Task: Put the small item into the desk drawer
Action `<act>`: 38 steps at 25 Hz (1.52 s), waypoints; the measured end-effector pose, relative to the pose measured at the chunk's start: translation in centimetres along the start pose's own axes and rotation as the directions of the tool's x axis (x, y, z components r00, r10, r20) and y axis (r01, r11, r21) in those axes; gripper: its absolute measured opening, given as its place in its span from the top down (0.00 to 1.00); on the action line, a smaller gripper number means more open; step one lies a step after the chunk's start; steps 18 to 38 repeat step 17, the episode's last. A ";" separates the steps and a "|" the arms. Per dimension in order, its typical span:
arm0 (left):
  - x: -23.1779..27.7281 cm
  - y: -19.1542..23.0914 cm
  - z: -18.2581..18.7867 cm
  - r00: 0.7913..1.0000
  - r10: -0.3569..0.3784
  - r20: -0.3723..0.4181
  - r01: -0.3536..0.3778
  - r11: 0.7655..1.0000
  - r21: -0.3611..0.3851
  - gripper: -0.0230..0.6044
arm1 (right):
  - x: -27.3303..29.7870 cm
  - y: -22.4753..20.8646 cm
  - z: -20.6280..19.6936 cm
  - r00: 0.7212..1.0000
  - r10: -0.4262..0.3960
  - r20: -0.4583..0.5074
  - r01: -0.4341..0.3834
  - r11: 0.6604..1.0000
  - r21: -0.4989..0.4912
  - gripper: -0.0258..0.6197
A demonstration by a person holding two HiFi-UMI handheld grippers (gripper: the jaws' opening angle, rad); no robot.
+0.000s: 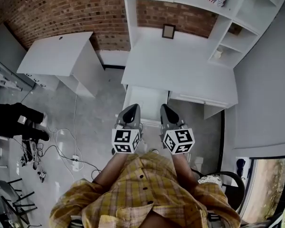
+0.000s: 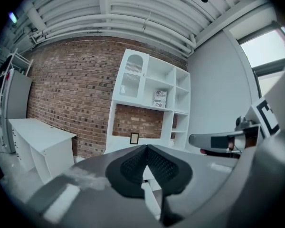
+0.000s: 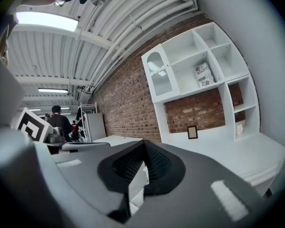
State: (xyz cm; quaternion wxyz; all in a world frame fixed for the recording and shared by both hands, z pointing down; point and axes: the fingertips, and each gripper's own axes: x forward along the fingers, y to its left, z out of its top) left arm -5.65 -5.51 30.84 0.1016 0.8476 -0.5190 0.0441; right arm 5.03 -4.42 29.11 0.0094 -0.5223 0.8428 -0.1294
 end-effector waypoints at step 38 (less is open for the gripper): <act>0.6 -1.0 1.2 0.999 -0.039 0.021 0.038 0.998 0.046 0.96 | -0.1 -1.8 0.7 1.000 -0.013 0.010 0.013 1.000 -0.002 0.97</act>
